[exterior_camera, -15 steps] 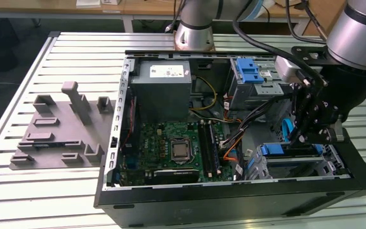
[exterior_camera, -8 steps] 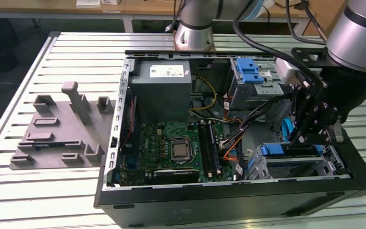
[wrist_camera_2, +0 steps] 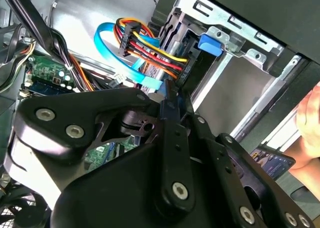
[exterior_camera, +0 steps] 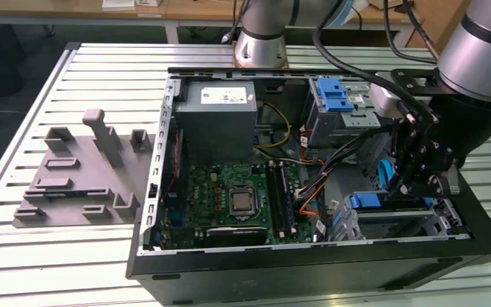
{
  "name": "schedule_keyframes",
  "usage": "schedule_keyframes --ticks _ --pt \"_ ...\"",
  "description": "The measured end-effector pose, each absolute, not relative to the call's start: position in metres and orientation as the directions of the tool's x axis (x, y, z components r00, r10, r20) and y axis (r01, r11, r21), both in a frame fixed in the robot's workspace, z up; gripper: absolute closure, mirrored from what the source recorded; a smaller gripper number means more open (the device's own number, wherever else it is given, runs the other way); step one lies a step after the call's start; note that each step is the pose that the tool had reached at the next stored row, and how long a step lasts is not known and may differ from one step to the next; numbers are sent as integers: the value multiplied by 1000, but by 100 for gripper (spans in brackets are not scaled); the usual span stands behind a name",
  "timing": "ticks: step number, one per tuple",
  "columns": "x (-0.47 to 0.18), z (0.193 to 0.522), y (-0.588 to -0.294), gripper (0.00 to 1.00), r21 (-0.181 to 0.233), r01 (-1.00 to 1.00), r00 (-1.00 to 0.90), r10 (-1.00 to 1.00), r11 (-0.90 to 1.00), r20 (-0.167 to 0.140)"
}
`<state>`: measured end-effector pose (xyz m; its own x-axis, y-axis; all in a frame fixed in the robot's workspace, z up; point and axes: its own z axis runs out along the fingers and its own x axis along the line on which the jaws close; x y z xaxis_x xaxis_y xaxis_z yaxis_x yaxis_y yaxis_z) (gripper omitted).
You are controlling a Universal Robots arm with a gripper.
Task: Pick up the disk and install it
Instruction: 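Insert the second disk wire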
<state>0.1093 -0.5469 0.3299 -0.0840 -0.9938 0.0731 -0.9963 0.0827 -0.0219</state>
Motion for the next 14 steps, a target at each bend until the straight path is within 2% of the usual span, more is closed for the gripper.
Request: schedule_keyframes --ticks 6,8,9,14 --pt "109 330 -547 83 -22 -996 -84 -994 83 73" --pt "109 330 -547 82 -22 -996 -84 -994 83 73" --pt "109 331 -547 75 -22 -996 -84 -994 83 72" --pt "109 338 -547 75 -22 -996 -84 -994 83 70"
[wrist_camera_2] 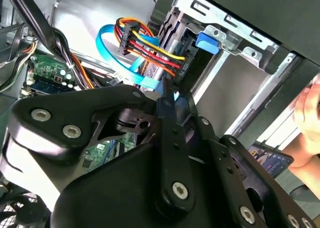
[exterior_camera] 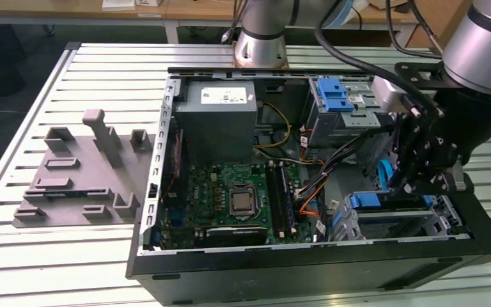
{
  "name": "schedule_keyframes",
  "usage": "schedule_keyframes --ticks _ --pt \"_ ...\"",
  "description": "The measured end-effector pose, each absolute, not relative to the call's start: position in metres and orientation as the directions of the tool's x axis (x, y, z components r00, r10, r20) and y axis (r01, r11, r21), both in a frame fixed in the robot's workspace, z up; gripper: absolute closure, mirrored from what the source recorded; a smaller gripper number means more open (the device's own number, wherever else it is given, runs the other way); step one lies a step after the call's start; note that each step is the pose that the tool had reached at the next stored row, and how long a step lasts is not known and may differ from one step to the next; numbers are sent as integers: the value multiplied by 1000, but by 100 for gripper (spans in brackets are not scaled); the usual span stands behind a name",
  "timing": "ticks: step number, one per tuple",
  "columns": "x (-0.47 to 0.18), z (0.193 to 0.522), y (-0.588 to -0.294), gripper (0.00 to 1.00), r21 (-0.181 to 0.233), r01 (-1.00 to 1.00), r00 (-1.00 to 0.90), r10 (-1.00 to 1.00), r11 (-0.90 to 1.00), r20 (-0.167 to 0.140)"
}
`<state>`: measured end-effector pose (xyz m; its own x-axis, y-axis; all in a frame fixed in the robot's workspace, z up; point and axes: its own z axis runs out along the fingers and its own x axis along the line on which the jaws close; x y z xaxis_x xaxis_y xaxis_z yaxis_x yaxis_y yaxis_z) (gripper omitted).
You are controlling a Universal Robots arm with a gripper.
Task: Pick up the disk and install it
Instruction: 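Insert the second disk wire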
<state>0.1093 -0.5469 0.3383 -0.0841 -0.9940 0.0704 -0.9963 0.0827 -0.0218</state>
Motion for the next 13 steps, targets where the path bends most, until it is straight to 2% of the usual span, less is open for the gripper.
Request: schedule_keyframes --ticks 8,9,10,11,13 --pt "109 352 -547 76 -22 -996 -84 -994 83 69" --pt "109 352 -547 83 -22 -996 -84 -994 83 69" --pt "109 352 -547 83 -22 -996 -84 -994 83 69" --pt "109 352 -547 89 -22 -996 -84 -994 83 69" --pt "109 352 -547 89 -22 -996 -84 -994 83 69"
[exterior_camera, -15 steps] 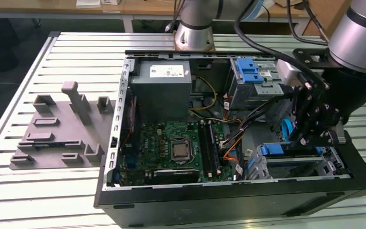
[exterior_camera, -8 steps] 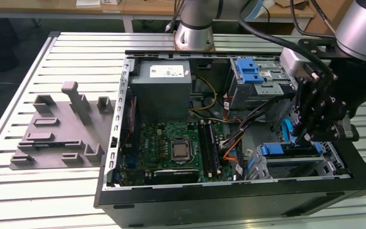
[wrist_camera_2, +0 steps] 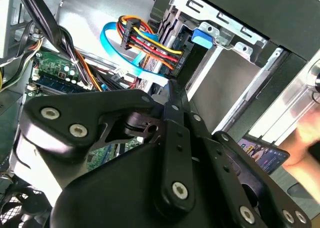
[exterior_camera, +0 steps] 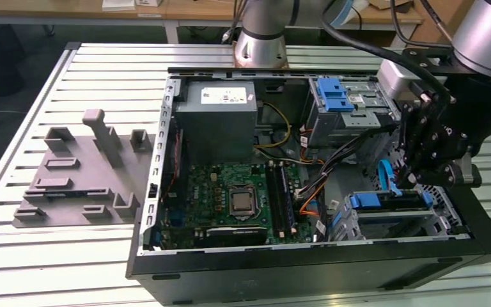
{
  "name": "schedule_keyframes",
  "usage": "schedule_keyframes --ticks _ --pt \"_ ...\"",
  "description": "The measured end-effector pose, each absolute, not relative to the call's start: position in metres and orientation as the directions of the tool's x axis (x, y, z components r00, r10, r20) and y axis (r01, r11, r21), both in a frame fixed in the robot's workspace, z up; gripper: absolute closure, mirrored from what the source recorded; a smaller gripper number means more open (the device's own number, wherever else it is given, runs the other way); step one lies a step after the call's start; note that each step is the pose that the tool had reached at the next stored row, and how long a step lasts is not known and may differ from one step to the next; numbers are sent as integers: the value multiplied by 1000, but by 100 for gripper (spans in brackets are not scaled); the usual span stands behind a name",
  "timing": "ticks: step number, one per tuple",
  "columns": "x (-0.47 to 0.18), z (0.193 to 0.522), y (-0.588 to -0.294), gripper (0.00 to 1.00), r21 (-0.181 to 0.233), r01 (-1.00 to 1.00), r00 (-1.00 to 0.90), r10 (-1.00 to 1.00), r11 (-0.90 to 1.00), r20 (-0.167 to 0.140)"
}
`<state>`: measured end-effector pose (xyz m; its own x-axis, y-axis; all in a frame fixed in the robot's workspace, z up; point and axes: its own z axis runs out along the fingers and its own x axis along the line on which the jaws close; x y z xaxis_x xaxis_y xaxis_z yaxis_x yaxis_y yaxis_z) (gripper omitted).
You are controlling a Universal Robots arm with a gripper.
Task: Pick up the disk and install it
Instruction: 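Insert the second disk wire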
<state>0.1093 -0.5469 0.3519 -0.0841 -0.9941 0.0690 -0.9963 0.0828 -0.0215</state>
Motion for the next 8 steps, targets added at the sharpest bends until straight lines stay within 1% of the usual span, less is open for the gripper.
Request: schedule_keyframes --ticks 8 --pt "109 352 -547 89 -22 -996 -84 -994 83 69"
